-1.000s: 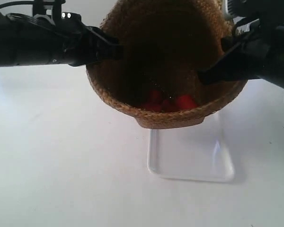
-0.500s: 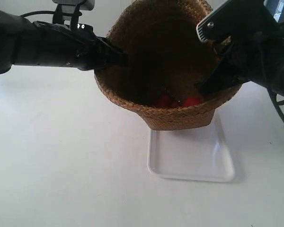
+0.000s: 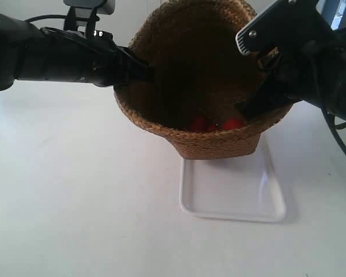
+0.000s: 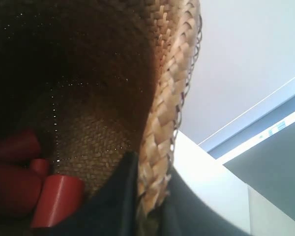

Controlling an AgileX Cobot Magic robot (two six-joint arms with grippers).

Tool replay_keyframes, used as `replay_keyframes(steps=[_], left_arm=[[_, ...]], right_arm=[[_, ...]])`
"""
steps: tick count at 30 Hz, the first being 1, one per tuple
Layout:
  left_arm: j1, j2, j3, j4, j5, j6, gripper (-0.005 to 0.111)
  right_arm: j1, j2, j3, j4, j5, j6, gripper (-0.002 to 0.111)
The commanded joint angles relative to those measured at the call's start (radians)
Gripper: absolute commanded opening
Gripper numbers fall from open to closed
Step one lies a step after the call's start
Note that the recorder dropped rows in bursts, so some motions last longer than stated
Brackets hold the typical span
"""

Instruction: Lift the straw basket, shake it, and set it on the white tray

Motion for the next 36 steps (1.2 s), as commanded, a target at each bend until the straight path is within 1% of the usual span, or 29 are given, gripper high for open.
replay_keyframes(steps=[1, 7, 12, 13, 14, 15, 16, 17, 18, 19, 21, 24, 36], left_arm=[[0.01, -0.007, -0.008, 0.038, 0.007, 0.048, 0.0], [0.01, -0.007, -0.008, 0.038, 0.028, 0.048, 0.0], [0.01, -0.007, -0.008, 0.048, 0.096, 0.048, 0.0], [0.01, -0.007, -0.008, 0.073, 0.098, 0.036, 0.0], [0.008, -0.007, -0.008, 0.143, 0.1, -0.015, 0.0], [-0.001, -0.007, -0.008, 0.253, 0.096, -0.115, 0.0], [-0.007, -0.007, -0.008, 0.352, 0.085, -0.254, 0.0], [-0.019, -0.007, -0.008, 0.617, 0.065, -0.568, 0.0], [-0.027, -0.007, -0.008, 0.748, 0.058, -0.717, 0.0], [-0.039, -0.007, -0.008, 0.968, 0.048, -0.936, 0.0], [-0.055, -0.007, -0.008, 1.105, 0.025, -1.098, 0.0], [-0.063, -0.007, -0.008, 1.105, -0.004, -1.103, 0.0], [-0.063, -0.009, -0.008, 1.093, -0.011, -1.103, 0.0]], right_arm=[[-0.006, -0.007, -0.012, -0.073, 0.003, -0.074, 0.0], [-0.006, -0.007, -0.012, -0.073, 0.003, -0.074, 0.0], [-0.006, -0.007, -0.012, -0.073, 0.003, -0.074, 0.0], [-0.006, -0.007, -0.012, -0.073, 0.003, -0.074, 0.0], [-0.006, -0.007, -0.012, -0.073, 0.003, -0.074, 0.0], [-0.006, -0.007, -0.012, -0.073, 0.003, -0.074, 0.0], [-0.006, -0.007, -0.012, -0.073, 0.003, -0.074, 0.0], [-0.006, -0.007, -0.012, -0.073, 0.003, -0.074, 0.0], [-0.006, -0.007, -0.012, -0.073, 0.003, -0.074, 0.0], [-0.006, -0.007, -0.012, -0.073, 0.003, -0.074, 0.0], [-0.006, -0.007, -0.012, -0.073, 0.003, -0.074, 0.0], [-0.006, -0.007, -0.012, -0.073, 0.003, -0.074, 0.0], [-0.006, -0.007, -0.012, -0.073, 0.003, -0.074, 0.0]])
